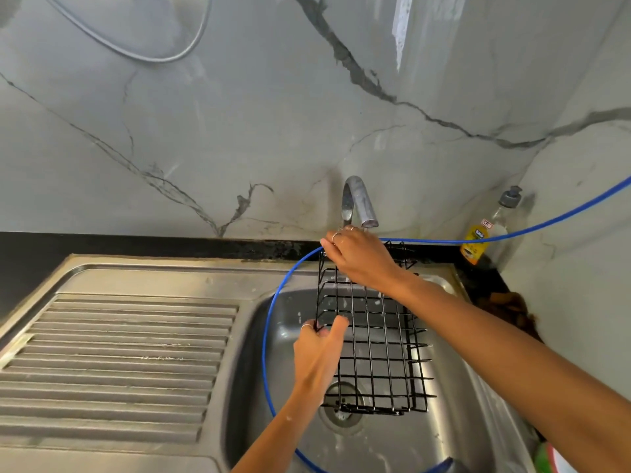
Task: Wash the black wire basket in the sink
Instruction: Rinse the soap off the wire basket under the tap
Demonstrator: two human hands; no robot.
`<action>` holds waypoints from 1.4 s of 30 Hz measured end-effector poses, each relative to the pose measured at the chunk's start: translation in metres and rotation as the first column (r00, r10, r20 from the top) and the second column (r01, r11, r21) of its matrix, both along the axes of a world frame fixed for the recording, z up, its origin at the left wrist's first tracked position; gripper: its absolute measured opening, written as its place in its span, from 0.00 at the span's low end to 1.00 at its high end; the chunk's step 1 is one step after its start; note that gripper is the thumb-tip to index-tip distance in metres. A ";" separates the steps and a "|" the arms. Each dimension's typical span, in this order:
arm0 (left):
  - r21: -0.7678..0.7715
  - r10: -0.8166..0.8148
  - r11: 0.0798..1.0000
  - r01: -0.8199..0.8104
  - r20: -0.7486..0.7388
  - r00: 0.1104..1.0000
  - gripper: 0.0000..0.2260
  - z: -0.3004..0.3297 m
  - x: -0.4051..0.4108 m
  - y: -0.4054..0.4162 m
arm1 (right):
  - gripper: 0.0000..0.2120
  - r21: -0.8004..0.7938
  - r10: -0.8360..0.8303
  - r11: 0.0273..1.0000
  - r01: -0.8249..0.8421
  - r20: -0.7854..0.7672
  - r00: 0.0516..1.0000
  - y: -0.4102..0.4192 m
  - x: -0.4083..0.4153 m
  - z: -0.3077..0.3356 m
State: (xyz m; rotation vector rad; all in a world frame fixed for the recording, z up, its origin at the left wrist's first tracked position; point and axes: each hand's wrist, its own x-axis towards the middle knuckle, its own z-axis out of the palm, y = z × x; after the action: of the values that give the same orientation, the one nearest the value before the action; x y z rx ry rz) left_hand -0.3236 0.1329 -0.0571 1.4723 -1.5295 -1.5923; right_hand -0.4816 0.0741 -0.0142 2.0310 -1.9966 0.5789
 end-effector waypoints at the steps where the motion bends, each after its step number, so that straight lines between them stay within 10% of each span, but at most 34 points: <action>1: -0.014 -0.005 1.000 0.005 0.002 1.000 0.13 -0.001 0.000 -0.001 | 0.18 0.002 0.002 1.000 -0.002 0.076 0.997 -0.001 -0.001 0.001; 10: -0.020 -0.003 1.000 0.003 0.021 1.000 0.14 -0.017 0.005 -0.004 | 0.22 0.173 -0.098 0.984 0.033 0.387 0.917 -0.013 -0.001 0.005; 16: -0.043 -0.037 0.998 0.042 0.100 0.994 0.09 -0.017 0.017 -0.014 | 0.07 0.188 -0.128 0.977 -0.097 0.891 0.436 -0.006 -0.023 0.019; 23: -0.059 -0.026 0.998 0.031 0.079 0.996 0.22 -0.027 0.021 -0.025 | 0.16 0.401 -0.174 0.915 -0.040 0.482 0.859 0.013 -0.032 0.019; 29: -0.127 -0.062 0.990 0.065 0.031 0.998 0.18 -0.028 0.026 -0.024 | 0.24 0.628 -0.220 0.767 -0.132 0.450 0.865 0.025 -0.042 0.041; 42: 0.003 -0.603 0.792 0.610 0.157 0.782 0.56 -0.011 0.063 -0.054 | 0.25 0.290 -0.062 0.930 -0.225 0.728 0.683 0.075 -0.027 0.030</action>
State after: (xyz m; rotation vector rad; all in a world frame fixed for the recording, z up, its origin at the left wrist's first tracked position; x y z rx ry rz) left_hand -0.2609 0.0786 -0.0686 1.1419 -2.2855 -1.7883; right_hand -0.5090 0.1492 0.0160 2.3498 -2.6104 1.3121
